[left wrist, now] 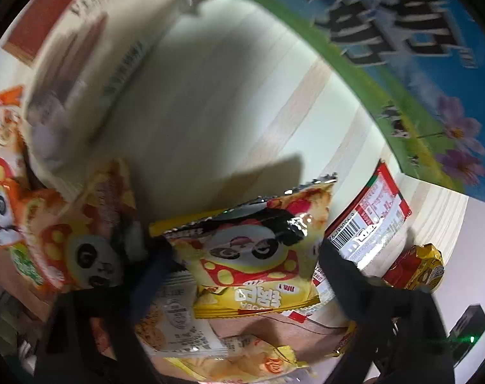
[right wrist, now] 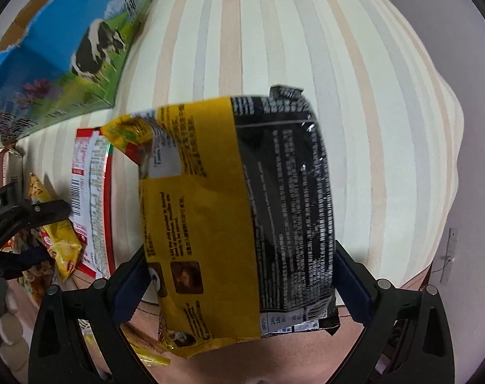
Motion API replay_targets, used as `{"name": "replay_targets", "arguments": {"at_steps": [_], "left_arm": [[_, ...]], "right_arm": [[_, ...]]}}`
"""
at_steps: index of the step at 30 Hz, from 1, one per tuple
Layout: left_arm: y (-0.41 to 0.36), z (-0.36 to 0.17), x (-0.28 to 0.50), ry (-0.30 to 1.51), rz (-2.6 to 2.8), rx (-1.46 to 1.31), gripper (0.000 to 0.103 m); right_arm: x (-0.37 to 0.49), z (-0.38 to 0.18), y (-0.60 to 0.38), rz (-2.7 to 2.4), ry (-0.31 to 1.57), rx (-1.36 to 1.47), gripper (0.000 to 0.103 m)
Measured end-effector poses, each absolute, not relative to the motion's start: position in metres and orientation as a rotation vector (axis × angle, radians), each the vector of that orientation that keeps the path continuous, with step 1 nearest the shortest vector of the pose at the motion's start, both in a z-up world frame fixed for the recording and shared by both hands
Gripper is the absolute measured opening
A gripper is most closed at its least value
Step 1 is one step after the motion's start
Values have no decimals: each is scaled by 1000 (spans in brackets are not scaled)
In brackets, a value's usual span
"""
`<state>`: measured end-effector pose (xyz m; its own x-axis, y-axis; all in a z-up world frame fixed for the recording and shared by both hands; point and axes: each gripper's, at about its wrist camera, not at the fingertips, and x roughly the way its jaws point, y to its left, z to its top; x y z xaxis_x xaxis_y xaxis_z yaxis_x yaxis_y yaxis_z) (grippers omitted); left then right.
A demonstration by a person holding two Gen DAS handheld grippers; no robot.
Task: Organize snacks
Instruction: 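Grasp the yellow-black noodle pack with the right tool while the left tool grasps a yellow panda bag, then carry both packs into the cardboard box and open both tools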
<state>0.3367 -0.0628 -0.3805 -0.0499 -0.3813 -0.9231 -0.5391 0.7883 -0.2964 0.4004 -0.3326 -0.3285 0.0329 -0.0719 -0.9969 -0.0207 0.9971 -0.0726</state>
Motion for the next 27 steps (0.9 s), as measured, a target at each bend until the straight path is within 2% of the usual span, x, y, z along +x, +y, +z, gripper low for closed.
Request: {"name": "replay_targets", "arguments": {"at_steps": [3, 9, 17, 27], "left_arm": [[-66, -360, 332, 1636, 122, -661, 62], [-81, -330, 336, 1579, 89, -455, 60], [-130, -271, 324, 1433, 30, -63, 59], [-133, -140, 297, 1256, -68, 2, 59]], "right_arm": [[404, -332, -330, -47, 1532, -65, 100], [403, -329, -322, -36, 1488, -46, 87], [383, -322, -292, 2, 1450, 25, 87], [363, -262, -218, 114, 1335, 136, 87]]}}
